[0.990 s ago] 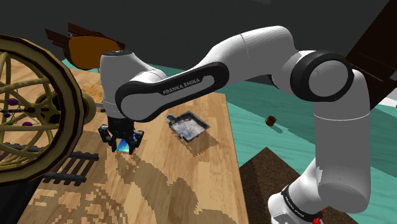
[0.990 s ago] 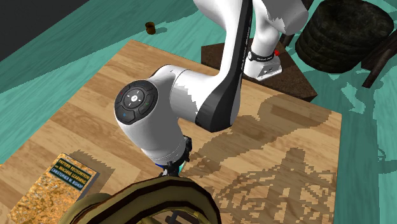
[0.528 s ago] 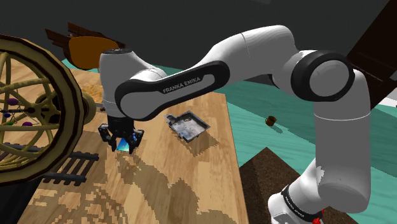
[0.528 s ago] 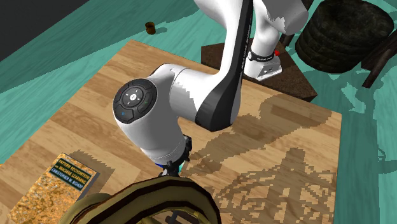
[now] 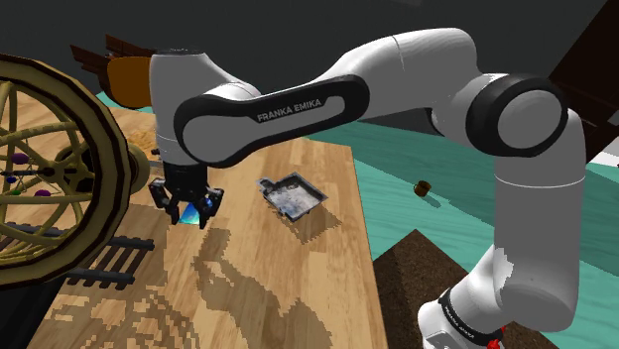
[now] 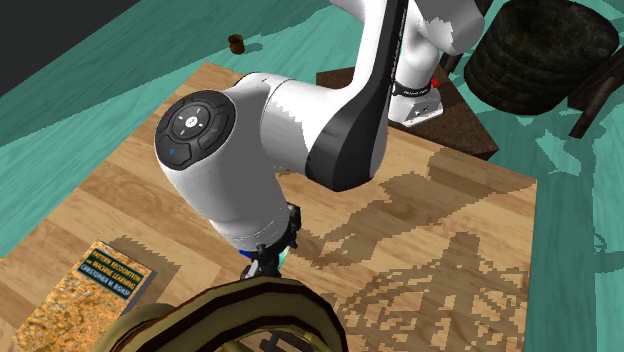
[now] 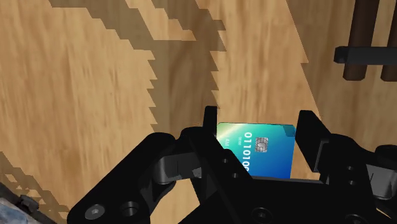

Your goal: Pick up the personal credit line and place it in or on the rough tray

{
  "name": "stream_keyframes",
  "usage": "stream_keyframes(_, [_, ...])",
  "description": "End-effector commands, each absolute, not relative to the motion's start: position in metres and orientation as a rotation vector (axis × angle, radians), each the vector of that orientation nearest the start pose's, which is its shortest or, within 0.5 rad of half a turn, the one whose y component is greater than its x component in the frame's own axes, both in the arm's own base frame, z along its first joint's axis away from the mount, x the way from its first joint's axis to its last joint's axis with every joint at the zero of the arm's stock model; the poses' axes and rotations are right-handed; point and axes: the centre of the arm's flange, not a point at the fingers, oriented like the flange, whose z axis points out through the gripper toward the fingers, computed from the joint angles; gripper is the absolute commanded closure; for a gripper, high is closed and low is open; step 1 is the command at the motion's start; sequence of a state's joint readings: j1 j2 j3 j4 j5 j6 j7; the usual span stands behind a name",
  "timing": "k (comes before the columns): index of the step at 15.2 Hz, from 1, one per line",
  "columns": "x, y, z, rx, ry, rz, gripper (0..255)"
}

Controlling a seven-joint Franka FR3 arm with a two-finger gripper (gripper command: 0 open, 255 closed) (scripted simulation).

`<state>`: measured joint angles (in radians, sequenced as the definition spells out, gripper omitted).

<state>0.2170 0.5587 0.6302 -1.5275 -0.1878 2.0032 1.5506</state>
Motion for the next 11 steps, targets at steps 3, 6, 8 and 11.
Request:
stream_keyframes(3, [0.514, 0.460, 0.405, -2.871, 1.054, 0.194, 255])
stream_keyframes(6, [0.514, 0.460, 0.420, -2.871, 1.054, 0.194, 255])
stream_keyframes(8, [0.514, 0.460, 0.431, -2.871, 1.054, 0.194, 255])
stream_keyframes(11, [0.514, 0.460, 0.447, -2.871, 1.054, 0.194, 255])
